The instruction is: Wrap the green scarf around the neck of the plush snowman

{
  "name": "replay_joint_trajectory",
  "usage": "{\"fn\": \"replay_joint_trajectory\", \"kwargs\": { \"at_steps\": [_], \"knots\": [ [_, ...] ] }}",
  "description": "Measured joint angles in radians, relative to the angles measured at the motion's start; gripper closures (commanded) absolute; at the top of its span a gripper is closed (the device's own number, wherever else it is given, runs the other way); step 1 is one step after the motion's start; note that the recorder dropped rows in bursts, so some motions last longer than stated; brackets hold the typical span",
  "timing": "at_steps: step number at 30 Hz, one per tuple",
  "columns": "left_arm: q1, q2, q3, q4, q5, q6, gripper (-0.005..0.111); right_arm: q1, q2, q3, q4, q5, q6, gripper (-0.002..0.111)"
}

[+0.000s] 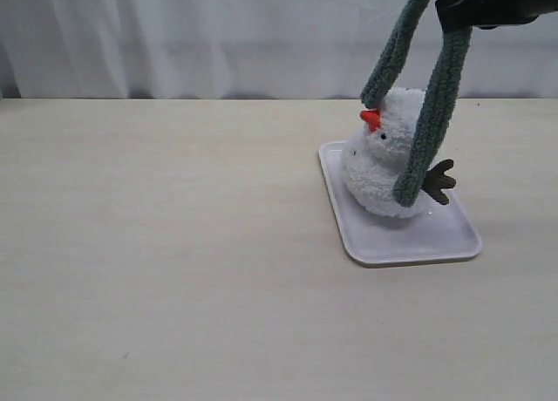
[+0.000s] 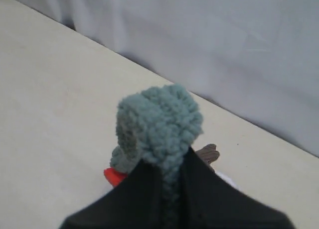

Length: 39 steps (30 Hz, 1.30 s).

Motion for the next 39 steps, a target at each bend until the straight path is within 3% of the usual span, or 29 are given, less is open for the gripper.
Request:
{"fn": "replay_joint_trajectory", "kwargs": {
  "at_steps": [12, 27, 39],
  "knots": [
    [0.0, 0.0, 0.0, 0.0, 0.0, 0.0, 0.107, 0.0, 0.16, 0.0, -0.033, -0.053, 0.008, 0.104],
    [0.0, 0.0, 0.0, 0.0, 0.0, 0.0, 0.107, 0.0, 0.266, 0.0, -0.507, -0.136, 0.29, 0.104],
    [0.0, 0.0, 0.0, 0.0, 0.0, 0.0, 0.107, 0.0, 0.355, 0.0, -0.537, -0.126, 0.322, 0.104]
  ]
}}
